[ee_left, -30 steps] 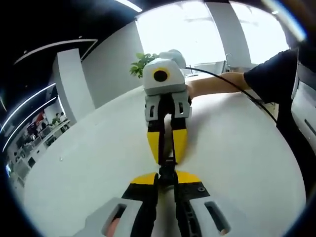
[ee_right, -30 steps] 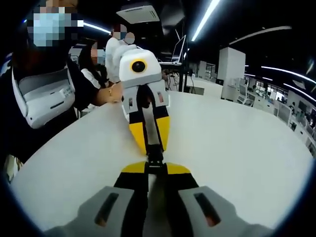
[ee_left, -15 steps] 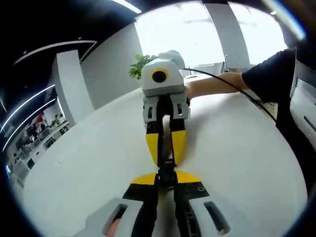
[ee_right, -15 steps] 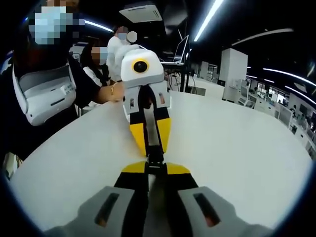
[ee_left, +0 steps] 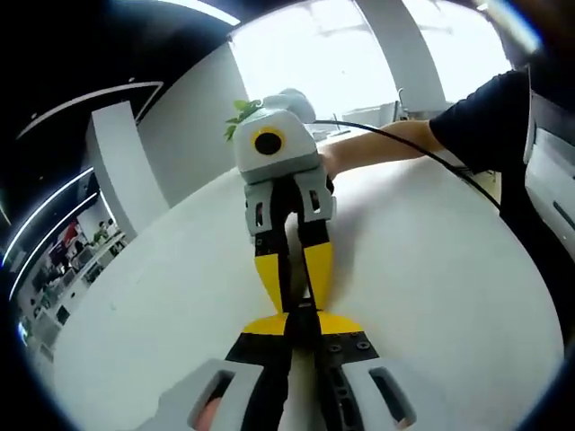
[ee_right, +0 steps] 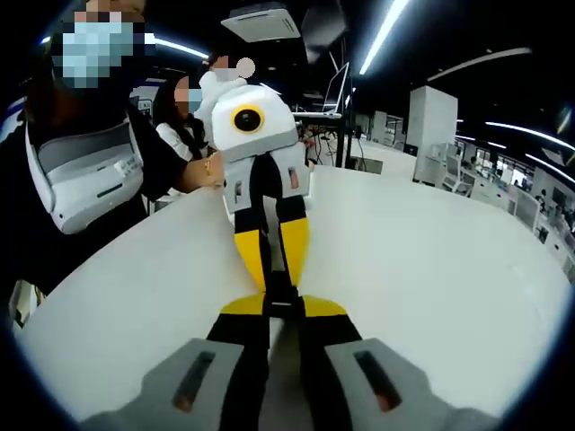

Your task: Snap the two parts of the plastic buckle together until the buckle closes and remains connected.

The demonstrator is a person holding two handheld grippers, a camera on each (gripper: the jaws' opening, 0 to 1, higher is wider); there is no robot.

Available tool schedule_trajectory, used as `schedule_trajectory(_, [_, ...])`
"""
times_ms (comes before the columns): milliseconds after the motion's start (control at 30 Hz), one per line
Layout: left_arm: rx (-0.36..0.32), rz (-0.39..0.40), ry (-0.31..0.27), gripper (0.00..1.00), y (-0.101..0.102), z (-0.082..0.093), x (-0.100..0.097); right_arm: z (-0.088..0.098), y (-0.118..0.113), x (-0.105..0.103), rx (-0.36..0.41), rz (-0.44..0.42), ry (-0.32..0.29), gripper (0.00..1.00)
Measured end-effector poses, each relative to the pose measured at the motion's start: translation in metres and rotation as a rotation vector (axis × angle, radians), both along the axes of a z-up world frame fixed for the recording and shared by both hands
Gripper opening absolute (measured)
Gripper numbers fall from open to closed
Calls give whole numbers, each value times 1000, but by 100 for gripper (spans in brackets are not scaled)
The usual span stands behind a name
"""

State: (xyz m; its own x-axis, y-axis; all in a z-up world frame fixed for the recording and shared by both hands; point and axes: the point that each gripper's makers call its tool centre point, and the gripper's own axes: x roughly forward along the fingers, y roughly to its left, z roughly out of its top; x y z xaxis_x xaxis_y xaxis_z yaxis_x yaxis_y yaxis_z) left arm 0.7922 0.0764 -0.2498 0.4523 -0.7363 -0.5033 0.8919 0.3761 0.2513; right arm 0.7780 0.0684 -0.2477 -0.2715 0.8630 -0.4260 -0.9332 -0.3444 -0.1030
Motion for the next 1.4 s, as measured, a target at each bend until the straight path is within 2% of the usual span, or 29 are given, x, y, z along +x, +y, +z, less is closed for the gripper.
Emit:
schedule_trajectory(33, [-1,-1,-13,7,-1,-1,-2,0,-1,-2,2,-3,0,11])
schedule_trajectory(767, [-38,10,3,9,-3,-2,0,-3,3,13,10,-70,-6,12])
schedule_trajectory(900, [-52,15,14,13,-3,-1,0,-3,4,16,9,-78,-10,12])
schedule_trajectory(1400, [-31,22,-3,12,0,-2,0,-2,5,21,3,-92,-26,12])
